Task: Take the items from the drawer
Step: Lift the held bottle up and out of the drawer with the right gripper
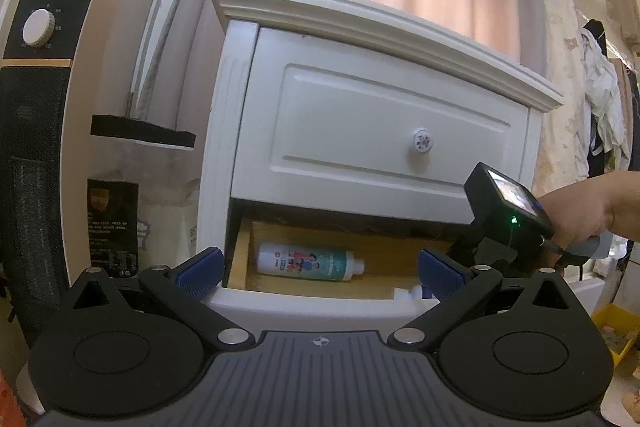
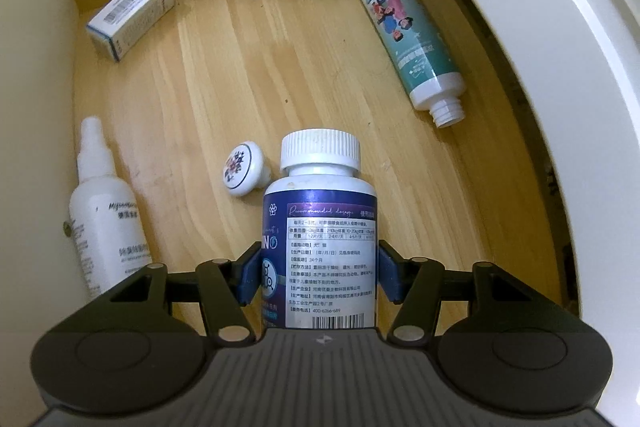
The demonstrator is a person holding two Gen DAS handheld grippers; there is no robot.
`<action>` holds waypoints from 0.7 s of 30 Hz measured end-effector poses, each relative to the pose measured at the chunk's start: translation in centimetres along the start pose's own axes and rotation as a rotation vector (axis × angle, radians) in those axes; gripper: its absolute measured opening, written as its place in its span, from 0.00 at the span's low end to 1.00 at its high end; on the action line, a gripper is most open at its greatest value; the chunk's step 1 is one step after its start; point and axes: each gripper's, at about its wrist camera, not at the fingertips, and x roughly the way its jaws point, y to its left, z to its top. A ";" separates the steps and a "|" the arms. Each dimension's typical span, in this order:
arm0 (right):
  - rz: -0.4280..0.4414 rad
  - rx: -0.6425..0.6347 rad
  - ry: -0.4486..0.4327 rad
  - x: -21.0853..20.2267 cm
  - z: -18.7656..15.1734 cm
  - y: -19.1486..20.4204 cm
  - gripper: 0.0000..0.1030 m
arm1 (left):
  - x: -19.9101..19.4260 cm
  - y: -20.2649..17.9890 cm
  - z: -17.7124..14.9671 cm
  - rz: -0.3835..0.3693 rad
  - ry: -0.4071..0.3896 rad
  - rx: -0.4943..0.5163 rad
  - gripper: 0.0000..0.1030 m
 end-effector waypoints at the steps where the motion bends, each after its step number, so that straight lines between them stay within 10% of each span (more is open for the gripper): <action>1: -0.008 -0.004 0.000 0.9 0.7 -0.7 0.56 | -0.1 -0.1 0.0 -0.002 -0.001 0.002 1.00; 21: -0.210 0.063 -0.197 -5.6 -4.1 2.5 0.56 | -2.2 -1.7 0.3 -0.010 -0.001 -0.033 1.00</action>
